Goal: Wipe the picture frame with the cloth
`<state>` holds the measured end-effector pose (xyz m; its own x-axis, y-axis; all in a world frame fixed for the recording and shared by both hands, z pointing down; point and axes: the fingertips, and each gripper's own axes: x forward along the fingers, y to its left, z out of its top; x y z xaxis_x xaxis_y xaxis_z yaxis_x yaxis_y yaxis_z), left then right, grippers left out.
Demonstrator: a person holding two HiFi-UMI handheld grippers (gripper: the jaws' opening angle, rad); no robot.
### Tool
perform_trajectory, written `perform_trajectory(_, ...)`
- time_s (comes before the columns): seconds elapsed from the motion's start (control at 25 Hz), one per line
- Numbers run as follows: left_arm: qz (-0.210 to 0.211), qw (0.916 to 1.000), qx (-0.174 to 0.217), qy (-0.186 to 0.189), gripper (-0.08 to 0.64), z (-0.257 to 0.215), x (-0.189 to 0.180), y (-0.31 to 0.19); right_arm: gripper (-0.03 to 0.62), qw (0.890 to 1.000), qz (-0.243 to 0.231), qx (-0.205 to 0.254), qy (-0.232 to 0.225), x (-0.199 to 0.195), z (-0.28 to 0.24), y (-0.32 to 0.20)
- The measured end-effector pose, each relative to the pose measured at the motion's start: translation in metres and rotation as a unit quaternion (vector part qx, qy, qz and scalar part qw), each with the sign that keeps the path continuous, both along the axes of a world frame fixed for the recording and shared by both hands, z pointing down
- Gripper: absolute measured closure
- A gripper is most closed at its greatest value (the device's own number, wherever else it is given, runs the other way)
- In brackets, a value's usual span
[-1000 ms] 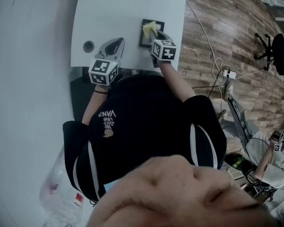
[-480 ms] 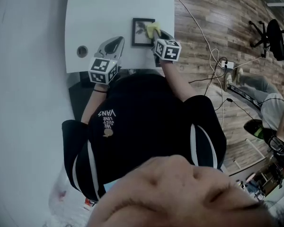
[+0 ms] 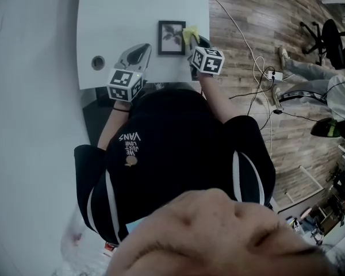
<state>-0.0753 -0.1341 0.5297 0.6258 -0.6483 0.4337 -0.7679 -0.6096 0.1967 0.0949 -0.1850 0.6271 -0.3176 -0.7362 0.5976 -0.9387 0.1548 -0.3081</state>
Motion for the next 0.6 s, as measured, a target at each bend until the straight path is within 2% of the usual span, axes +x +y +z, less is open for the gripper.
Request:
perform_trajectory(0.32,-0.017,0.9999,-0.001,0.000,0.543,-0.006,-0.012,0.005,0.545,0.998,-0.037,0.026,-0.044,-0.047,-0.031,0.000)
perform_trajectory(0.6,-0.053,0.9986,-0.004,-0.005,0.543,-0.008,-0.032,0.015,0.545,0.994,-0.089,0.015,-0.063,-0.091,-0.028,0.009)
